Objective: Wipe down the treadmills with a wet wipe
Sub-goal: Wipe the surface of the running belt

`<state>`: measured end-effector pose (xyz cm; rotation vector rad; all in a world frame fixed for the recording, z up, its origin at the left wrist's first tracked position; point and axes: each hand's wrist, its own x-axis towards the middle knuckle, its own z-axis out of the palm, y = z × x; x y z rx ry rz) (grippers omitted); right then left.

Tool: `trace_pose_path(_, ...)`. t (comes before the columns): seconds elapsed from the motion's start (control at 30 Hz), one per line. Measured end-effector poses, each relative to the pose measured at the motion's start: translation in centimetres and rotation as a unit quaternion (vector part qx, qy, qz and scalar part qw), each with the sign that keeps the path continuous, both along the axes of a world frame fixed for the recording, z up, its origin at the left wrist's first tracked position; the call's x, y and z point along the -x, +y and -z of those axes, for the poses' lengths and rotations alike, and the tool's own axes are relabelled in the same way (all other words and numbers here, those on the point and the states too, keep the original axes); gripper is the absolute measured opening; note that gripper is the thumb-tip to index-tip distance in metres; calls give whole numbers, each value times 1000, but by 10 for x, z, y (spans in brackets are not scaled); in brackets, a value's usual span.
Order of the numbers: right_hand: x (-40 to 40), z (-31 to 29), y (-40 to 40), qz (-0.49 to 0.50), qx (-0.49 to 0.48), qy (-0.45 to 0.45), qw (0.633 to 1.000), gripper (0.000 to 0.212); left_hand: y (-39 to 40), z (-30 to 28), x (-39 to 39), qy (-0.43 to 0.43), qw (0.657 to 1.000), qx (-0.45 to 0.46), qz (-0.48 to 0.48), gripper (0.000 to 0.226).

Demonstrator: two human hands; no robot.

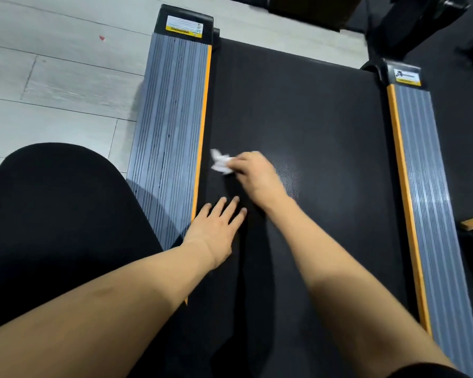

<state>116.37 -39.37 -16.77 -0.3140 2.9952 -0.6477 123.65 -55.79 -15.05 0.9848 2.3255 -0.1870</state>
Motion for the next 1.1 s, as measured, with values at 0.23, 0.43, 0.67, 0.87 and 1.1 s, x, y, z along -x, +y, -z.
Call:
trace_pose_path(0.23, -39, 9, 139, 496, -105, -18, 862, 37, 12, -3, 5, 51, 998, -44, 2, 74)
trace_pose_path(0.43, -8, 0, -24, 189, 20, 5, 982, 21, 13, 2, 6, 44, 999, -27, 11, 75)
trace_pose_path(0.67, -27, -12, 79, 213, 37, 11, 976, 22, 19, -2, 8, 56, 997, -33, 28, 77)
trace_pose_path(0.87, -74, -6, 249, 610, -61, -12, 790, 35, 32, 10, 35, 75, 996, -10, 45, 107)
trace_pose_path(1.1, -22, -2, 78, 327, 52, -6, 944, 25, 25, 24, 48, 59, 998, 20, 27, 116)
